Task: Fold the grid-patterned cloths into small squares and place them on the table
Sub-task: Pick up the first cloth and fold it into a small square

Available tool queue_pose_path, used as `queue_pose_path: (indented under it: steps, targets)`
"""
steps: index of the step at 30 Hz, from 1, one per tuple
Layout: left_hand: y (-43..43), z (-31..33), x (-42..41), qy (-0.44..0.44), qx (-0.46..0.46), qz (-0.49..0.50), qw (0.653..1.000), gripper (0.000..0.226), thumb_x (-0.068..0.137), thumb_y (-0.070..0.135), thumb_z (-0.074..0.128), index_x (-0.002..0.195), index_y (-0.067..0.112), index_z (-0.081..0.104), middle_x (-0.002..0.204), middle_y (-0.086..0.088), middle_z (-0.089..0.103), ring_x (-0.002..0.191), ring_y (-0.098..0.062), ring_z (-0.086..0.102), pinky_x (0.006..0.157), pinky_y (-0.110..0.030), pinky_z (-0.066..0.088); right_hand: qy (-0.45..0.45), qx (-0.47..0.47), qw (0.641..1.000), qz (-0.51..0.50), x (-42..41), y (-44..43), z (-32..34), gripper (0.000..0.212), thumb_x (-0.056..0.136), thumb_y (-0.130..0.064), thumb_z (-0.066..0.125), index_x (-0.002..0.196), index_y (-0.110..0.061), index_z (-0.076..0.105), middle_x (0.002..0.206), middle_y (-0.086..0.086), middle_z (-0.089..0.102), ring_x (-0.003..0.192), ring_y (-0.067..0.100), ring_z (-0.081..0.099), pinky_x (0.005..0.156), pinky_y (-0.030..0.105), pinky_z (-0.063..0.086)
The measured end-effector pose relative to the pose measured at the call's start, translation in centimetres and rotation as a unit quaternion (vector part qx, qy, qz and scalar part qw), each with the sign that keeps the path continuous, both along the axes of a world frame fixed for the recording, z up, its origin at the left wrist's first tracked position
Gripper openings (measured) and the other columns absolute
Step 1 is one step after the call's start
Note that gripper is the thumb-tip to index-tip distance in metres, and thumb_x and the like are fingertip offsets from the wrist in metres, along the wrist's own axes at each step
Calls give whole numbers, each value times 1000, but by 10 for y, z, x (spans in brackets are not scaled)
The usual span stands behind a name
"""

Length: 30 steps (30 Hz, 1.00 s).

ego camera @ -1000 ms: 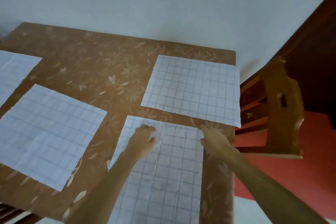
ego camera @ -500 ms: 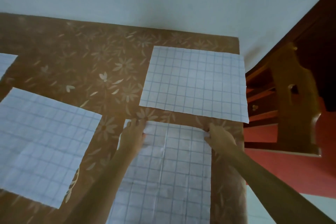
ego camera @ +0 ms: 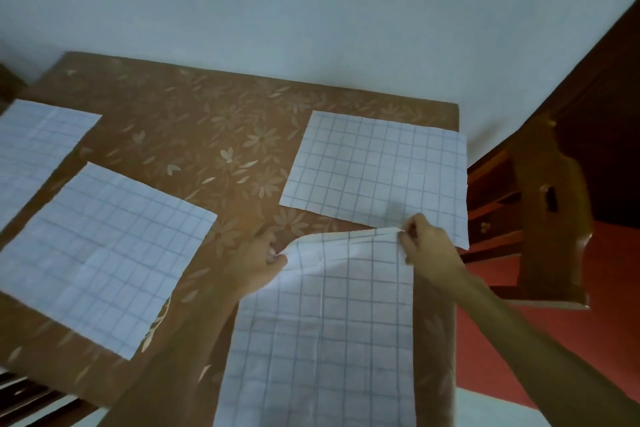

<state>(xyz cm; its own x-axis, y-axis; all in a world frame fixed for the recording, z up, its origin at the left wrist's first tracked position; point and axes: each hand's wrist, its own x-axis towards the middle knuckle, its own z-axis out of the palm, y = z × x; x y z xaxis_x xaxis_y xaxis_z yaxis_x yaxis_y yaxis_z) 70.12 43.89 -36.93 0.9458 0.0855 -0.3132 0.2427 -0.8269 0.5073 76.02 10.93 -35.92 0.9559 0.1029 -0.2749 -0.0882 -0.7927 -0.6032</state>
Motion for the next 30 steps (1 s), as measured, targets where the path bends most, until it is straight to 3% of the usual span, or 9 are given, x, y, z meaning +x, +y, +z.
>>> queue_pose_path:
  steps: [3, 8, 10, 14, 16, 19, 23, 27, 30]
  targets:
    - [-6, 32, -10, -50, -8, 15, 999, 17, 84, 25, 77, 94, 24, 62, 90, 8, 62, 80, -7, 58, 68, -14, 43, -45, 60, 997, -1, 3, -14, 40, 6, 99, -20, 57, 105, -18, 57, 89, 5, 70, 65, 21, 70, 67, 44, 60]
    - [-19, 91, -17, -98, -94, 66, 989, 62, 73, 34, 88, 121, 41, 50, 114, 13, 62, 107, -14, 61, 92, -40, 55, -141, 67, 988, 21, 5, -40, 99, 26, 98, -23, 60, 123, -16, 62, 94, -1, 64, 74, 12, 64, 65, 25, 52]
    - [-27, 124, -19, -144, -79, 60, 985, 58, 72, 36, 89, 120, 33, 56, 118, 12, 64, 109, -11, 59, 93, -39, 53, -171, 71, 982, 30, 3, -51, 122, 28, 98, -24, 60, 125, -15, 63, 94, -4, 61, 72, 3, 59, 62, 15, 43]
    - [-42, 195, -28, -234, -44, 34, 971, 17, 83, 34, 79, 80, 22, 67, 72, 28, 60, 67, 2, 54, 66, -27, 45, -231, 97, 968, 28, -1, -71, 176, 22, 96, -26, 64, 116, -17, 66, 90, -8, 61, 70, -2, 56, 61, 11, 39]
    - [-50, 229, -31, -276, -32, 34, 960, 23, 87, 32, 76, 71, 19, 64, 60, 18, 59, 56, -3, 51, 56, -21, 37, -247, 129, 960, 20, -3, -78, 203, 12, 95, -27, 65, 104, -20, 66, 81, -10, 60, 70, 3, 56, 64, 18, 44]
    - [-64, 281, -36, -328, 5, 32, 944, 22, 88, 33, 74, 72, 22, 65, 61, 9, 59, 59, -4, 52, 58, -19, 38, -279, 189, 941, 23, -5, -84, 241, 7, 92, -26, 69, 92, -20, 65, 75, -5, 61, 68, 10, 58, 64, 19, 46]
    - [-75, 341, -41, -383, 42, 22, 922, 17, 91, 36, 71, 80, 24, 66, 70, 6, 67, 72, -1, 62, 63, -16, 43, -345, 236, 908, 27, -7, -91, 295, 6, 90, -16, 72, 89, -16, 66, 77, -5, 63, 71, 2, 57, 63, 3, 42]
    - [-73, 387, -44, -439, 63, 30, 896, 17, 90, 37, 72, 85, 21, 71, 75, 6, 71, 73, -8, 65, 66, -25, 48, -384, 265, 884, 30, -6, -106, 346, 6, 90, -16, 72, 88, -17, 67, 77, -11, 64, 69, -6, 57, 64, 2, 42]
    - [-79, 411, -45, -460, 71, 31, 885, 17, 90, 34, 72, 82, 18, 70, 73, 4, 70, 71, -10, 64, 63, -16, 44, -399, 274, 874, 44, -8, -108, 378, 7, 89, -19, 72, 85, -16, 67, 78, -6, 65, 65, -10, 56, 62, 2, 41]
